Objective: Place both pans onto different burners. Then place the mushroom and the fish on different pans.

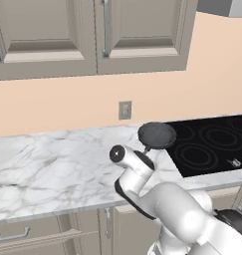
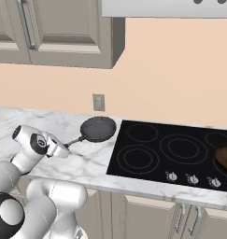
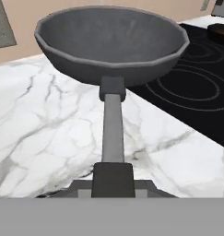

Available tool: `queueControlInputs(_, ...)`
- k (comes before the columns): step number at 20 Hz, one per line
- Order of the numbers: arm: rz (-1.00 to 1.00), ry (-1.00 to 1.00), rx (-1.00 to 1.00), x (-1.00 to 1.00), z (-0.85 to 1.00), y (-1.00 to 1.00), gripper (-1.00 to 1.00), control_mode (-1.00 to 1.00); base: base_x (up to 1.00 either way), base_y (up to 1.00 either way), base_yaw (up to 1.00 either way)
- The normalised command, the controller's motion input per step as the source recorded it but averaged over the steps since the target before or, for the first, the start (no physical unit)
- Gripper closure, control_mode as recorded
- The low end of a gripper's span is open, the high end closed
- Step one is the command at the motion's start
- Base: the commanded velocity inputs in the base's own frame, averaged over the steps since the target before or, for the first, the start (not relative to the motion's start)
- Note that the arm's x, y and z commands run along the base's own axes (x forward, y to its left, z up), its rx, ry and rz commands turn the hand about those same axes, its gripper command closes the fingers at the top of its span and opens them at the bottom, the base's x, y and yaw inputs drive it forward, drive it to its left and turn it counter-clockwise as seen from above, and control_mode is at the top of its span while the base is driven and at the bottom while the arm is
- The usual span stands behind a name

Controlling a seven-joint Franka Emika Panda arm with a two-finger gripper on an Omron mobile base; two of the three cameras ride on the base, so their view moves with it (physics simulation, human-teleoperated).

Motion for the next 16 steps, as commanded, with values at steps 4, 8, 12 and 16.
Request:
queueControlInputs(4, -0.15, 0.05, 0.0, 0.0, 0.0, -0.28, 1.0, -1.0, 0.0, 0.0, 0.0)
queueControlInputs(8, -0.13, 0.05, 0.0, -0.03, 0.0, -0.27, 1.0, -1.0, 0.0, 0.0, 0.0)
queueControlInputs(12, -0.13, 0.04, 0.0, -0.07, 0.0, -0.27, 1.0, -1.0, 0.0, 0.0, 0.0)
queueControlInputs(16, -0.12, 0.03, 0.0, -0.09, 0.0, -0.26, 1.0, -1.0, 0.0, 0.0, 0.0)
